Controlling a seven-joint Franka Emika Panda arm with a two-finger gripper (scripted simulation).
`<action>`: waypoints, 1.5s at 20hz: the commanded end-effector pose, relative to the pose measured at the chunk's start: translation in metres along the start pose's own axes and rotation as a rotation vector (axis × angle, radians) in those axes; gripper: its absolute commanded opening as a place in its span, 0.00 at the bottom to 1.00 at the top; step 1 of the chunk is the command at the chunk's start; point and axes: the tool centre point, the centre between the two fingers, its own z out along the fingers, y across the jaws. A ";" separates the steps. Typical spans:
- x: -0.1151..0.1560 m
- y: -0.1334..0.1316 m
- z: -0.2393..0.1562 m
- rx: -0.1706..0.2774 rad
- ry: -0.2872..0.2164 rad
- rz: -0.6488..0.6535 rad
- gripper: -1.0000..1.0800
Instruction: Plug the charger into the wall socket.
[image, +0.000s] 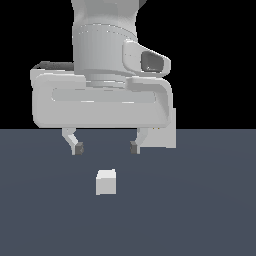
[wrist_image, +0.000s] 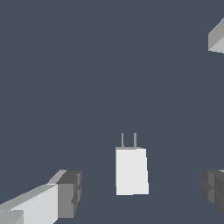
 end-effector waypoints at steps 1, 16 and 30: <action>-0.002 -0.001 0.002 0.000 0.006 -0.003 0.96; -0.010 -0.001 0.033 0.000 0.007 -0.004 0.96; -0.014 -0.001 0.052 0.000 0.008 -0.004 0.00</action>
